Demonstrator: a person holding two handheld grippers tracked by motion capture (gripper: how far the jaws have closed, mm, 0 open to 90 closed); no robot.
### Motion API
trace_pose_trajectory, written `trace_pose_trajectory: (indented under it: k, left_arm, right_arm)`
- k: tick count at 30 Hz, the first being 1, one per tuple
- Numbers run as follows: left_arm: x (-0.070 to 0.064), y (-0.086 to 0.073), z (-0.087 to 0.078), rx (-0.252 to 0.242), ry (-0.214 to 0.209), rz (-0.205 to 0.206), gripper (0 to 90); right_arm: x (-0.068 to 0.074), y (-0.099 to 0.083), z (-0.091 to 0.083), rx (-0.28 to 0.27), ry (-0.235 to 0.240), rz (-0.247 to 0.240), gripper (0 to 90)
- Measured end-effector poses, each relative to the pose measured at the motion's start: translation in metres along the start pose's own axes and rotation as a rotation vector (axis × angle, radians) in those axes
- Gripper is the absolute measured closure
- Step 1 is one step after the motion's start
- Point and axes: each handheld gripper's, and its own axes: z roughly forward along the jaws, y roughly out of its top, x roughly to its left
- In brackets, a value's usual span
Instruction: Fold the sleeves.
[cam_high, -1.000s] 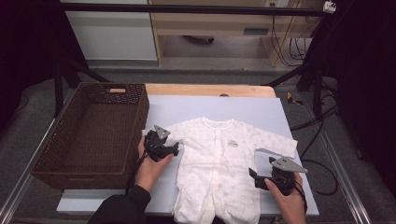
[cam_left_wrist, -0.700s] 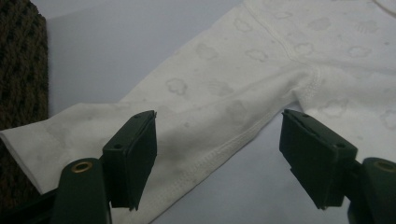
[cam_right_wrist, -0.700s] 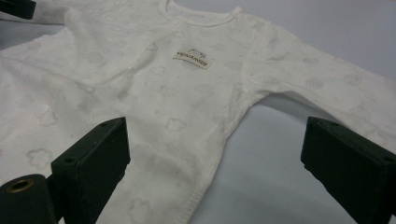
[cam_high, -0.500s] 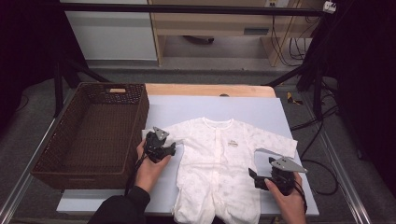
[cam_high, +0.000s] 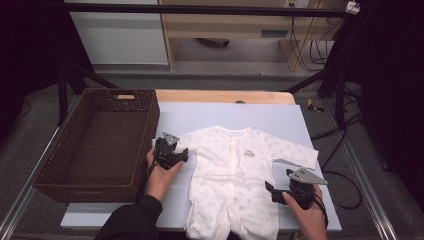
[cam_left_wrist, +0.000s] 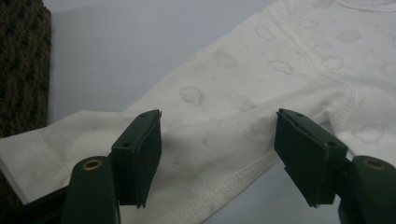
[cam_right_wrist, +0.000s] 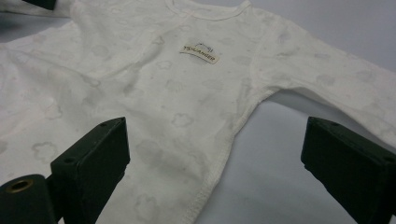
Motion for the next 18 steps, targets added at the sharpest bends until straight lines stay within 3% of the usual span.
trace_pose_trajectory:
  k: [5,8,14,18]
  left_arm:
    - [-0.0012,-0.0007,0.0024,0.027,-0.027,-0.012,39.4]
    - [-0.0019,-0.0004,0.001,0.029,-0.046,-0.013,52.1]
    - [-0.002,-0.0012,0.0014,0.014,-0.058,0.0,86.2]
    - [-0.0018,-0.001,-0.0004,0.007,-0.062,0.012,90.0]
  right_arm:
    - [-0.0001,-0.0002,0.0004,0.001,0.001,-0.003,8.1]
    - [-0.0001,-0.0003,0.0007,0.004,0.002,-0.001,8.1]
    - [0.0001,-0.0007,0.0011,0.008,0.004,-0.003,8.1]
    - [0.0001,-0.0005,0.0009,0.006,0.005,0.002,8.2]
